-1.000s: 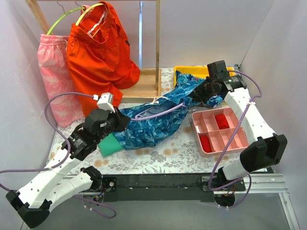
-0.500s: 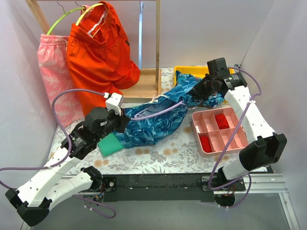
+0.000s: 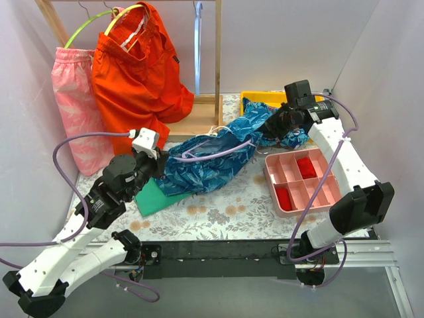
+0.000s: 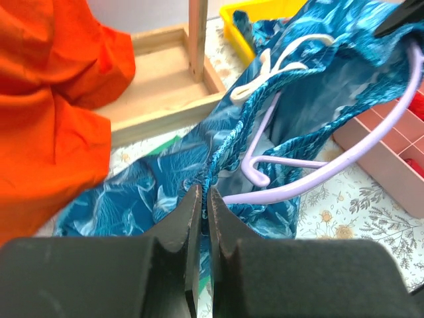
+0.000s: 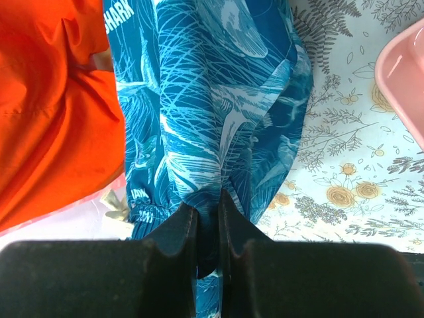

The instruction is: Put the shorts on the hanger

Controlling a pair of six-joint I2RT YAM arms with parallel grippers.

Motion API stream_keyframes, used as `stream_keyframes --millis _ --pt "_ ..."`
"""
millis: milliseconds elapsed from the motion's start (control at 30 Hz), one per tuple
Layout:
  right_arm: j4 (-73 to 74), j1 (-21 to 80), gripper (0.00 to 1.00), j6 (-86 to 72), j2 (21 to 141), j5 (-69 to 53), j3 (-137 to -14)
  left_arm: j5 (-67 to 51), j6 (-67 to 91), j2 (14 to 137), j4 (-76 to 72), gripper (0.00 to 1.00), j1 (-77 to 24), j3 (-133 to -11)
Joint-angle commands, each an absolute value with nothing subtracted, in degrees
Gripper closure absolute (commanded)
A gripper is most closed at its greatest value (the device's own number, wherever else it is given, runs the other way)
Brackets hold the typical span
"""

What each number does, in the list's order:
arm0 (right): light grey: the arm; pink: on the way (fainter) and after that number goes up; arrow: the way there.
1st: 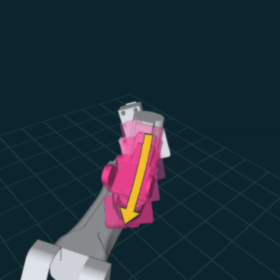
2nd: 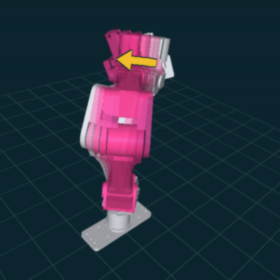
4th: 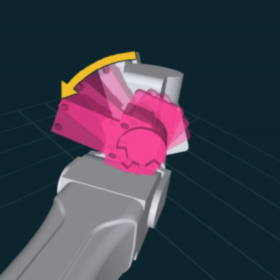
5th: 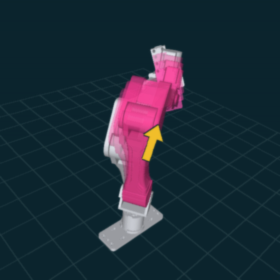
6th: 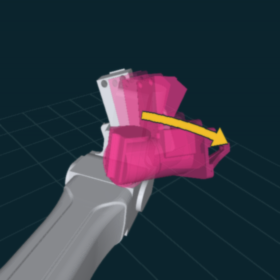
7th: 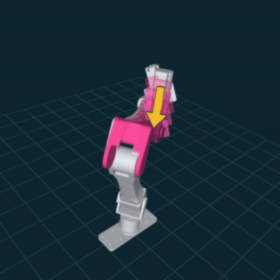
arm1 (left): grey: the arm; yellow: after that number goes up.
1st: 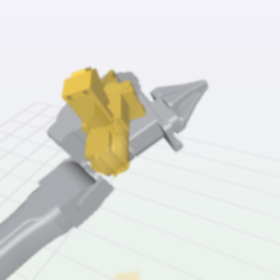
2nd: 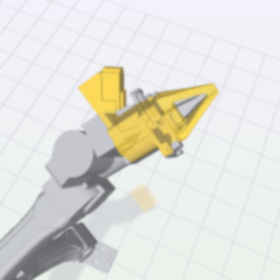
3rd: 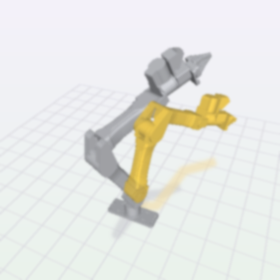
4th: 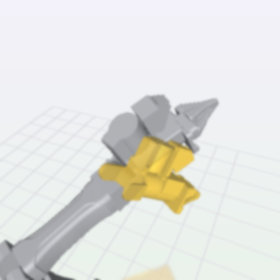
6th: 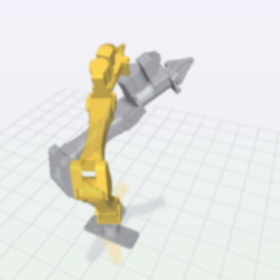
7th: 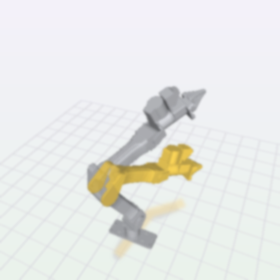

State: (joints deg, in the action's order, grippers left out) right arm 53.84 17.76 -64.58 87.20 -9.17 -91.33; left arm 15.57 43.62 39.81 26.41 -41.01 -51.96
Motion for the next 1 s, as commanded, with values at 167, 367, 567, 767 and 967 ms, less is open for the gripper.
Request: stream_keyframes --millis 167,367,567,767,967 --pt "52.3 17.9 0.99 -64.1 87.8 -9.9 -93.2 9.9 38.5 39.7 19.0 1.0 -41.0 -51.3" --pt "51.5 17.8 0.99 -65.2 88.5 -10.5 -92.1 -3.0 40.9 40.9 18.2 1.0 -41.0 -49.8" --pt "50.1 18.3 0.99 -66.3 89.5 -11.0 -91.2 -6.3 45.9 41.0 14.5 1.0 -42.4 -47.2" --pt "48.8 20.7 0.99 -67.7 90.7 -10.1 -90.6 -6.7 48.7 45.3 10.6 1.0 -45.6 -46.5" --pt "48.2 20.8 0.99 -67.0 92.6 -9.9 -87.6 -4.2 48.7 53.0 10.4 1.0 -46.4 -47.5"
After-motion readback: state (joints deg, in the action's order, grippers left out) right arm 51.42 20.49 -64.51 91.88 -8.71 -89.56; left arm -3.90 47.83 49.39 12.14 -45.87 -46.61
